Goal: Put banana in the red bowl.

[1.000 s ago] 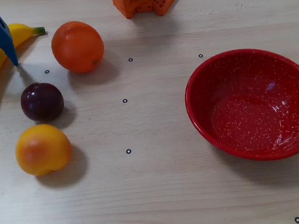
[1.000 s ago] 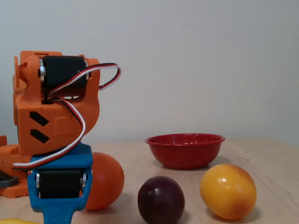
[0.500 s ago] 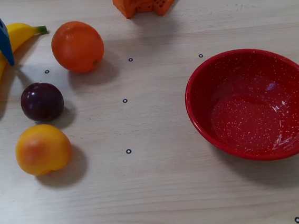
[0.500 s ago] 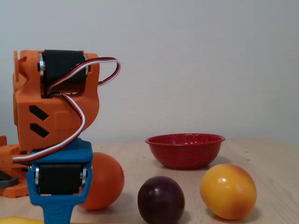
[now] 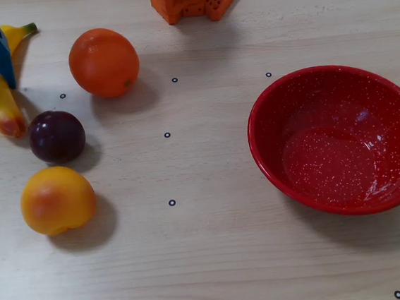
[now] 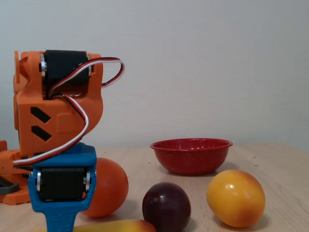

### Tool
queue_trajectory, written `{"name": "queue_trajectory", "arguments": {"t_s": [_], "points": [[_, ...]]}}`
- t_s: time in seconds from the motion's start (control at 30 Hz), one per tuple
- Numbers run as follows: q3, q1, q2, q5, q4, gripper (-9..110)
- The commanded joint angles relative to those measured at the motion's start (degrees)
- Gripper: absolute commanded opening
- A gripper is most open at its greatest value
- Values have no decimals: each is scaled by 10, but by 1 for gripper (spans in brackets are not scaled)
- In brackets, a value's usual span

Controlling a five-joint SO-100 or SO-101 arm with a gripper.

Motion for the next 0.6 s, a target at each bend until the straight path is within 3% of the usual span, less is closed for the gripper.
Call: {"name": "queue_trajectory", "arguments": {"t_s": [0.0,0.07,0.57], "points": [[-23,-16,26,13,-5,6],[-23,-16,26,9,-12,0],[-19,-15,48,5,-9,0]]}}
